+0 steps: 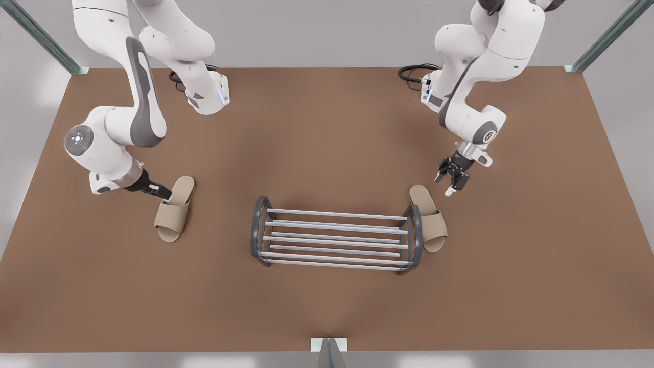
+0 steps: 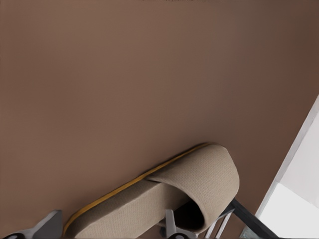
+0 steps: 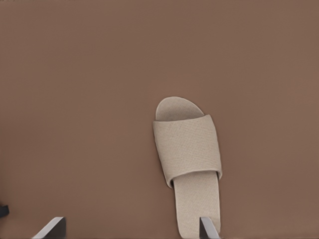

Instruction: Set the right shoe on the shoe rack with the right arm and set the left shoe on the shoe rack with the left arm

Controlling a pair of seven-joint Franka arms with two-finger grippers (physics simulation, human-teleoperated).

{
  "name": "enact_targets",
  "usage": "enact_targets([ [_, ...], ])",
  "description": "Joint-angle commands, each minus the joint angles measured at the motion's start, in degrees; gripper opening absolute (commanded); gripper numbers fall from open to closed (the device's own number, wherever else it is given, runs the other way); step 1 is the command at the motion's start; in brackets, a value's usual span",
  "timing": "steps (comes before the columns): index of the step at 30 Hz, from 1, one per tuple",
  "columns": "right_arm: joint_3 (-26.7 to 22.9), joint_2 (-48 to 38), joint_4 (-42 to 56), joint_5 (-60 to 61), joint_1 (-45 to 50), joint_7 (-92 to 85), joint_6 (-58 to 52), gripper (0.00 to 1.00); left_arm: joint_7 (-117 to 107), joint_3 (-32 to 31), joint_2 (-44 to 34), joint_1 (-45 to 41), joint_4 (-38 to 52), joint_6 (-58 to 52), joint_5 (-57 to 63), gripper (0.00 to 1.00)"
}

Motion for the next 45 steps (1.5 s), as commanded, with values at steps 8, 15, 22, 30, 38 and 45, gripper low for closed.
enact_targets([
  [8, 0.2, 1.9, -14.1, 5.1, 1.1, 16.8, 46.7, 1.0, 64.2, -0.9, 0.0, -0.1, 4.2, -1.2, -18.9, 1.0],
  [15, -1.3, 4.5, -10.9, 13.1, 3.5, 28.7, 40.3, 1.0, 64.1, -6.0, 4.9, 0.1, 8.1, -0.7, -34.4, 1.0],
  [22, -12.9, 5.3, -8.8, 31.6, 10.0, 25.9, 40.1, 1.0, 63.4, -6.0, 6.7, 1.1, 12.7, -0.4, -35.5, 1.0],
  [30, -12.8, 8.2, -7.3, 86.8, 25.6, -24.5, 55.0, 1.0, 59.0, -6.0, 10.7, 1.0, 17.3, -0.4, -37.2, 1.0],
  [38, -12.7, 7.3, -10.0, 86.7, 26.0, -41.0, 59.5, 1.0, 44.0, -6.1, 12.6, 1.4, 19.4, 2.0, -40.9, 1.0],
  [45, -8.8, 5.0, -16.1, 94.3, 26.0, -41.3, 60.2, 1.0, 37.4, -6.1, 14.2, 2.6, 25.0, 5.3, -40.5, 1.0],
])
